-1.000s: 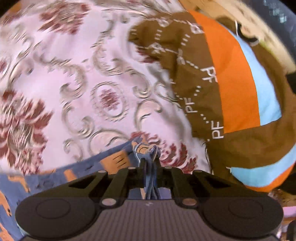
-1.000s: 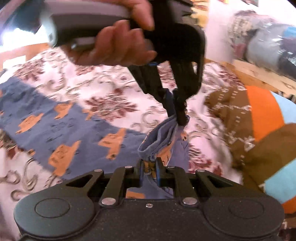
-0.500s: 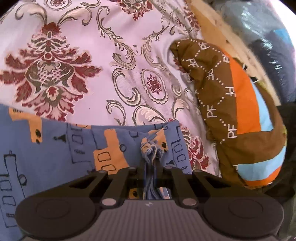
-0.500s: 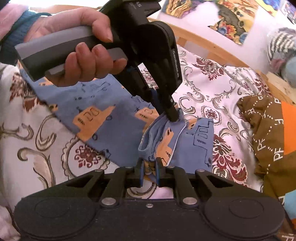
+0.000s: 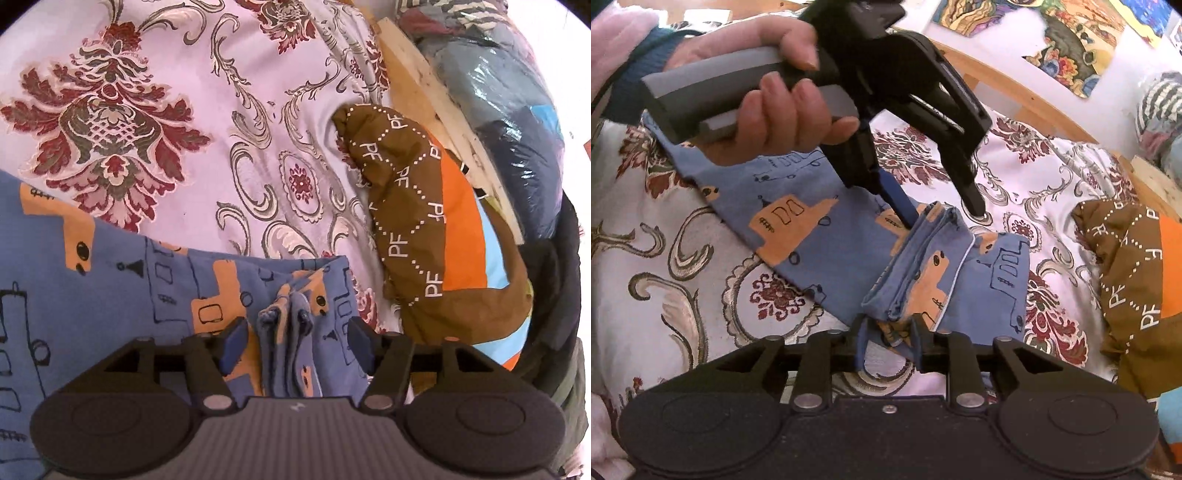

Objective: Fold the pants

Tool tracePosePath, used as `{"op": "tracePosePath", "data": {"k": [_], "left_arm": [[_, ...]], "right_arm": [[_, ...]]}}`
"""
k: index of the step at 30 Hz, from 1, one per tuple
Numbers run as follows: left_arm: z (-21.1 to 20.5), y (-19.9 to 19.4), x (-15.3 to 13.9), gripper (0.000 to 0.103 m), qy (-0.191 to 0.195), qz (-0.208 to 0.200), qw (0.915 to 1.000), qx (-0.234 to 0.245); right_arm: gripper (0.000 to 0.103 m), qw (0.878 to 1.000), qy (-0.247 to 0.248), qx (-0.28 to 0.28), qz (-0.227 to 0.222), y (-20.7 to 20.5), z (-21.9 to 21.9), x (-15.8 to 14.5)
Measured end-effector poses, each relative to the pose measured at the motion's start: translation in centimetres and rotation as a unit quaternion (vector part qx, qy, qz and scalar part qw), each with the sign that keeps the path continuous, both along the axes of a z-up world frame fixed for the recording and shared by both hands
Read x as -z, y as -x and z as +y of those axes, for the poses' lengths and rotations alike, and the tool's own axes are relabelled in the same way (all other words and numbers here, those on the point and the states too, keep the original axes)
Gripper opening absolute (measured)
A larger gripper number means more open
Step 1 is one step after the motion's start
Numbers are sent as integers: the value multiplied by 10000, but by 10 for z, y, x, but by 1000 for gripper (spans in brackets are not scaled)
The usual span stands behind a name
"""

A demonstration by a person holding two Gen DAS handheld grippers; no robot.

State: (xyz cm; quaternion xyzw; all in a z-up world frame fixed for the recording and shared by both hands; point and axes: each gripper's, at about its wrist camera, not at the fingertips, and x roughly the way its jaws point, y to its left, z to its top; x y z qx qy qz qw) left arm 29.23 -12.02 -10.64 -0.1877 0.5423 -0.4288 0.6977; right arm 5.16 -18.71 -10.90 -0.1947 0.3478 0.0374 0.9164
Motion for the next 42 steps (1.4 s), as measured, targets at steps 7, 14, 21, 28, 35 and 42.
{"op": "tracePosePath", "data": {"k": [7,14,21,28,35,42], "left_arm": [[-3,-4,7,26,-259,17,9996,-134],[2,-6,8,14,-275,138,9993,-198],[11,3,-8,12,-540,-252,9982,-84],[40,-4,-17,11,-761,-186,9968,-133],[69,-8,-24,11,-1156,-375,9926,-27],[108,-10,-28,11,-1294,-460,9905,-109]], "right_arm": [[19,10000,52,30,-50,-2,2,1],[13,9999,79,40,-130,-2,5,-4],[12,9997,61,-124,-190,2,19,-14],[11,9991,-101,-340,-228,-3,41,-24],[11,9973,-312,-649,-112,-12,69,-26],[11,9940,-508,-966,1,-24,98,-27]]}}
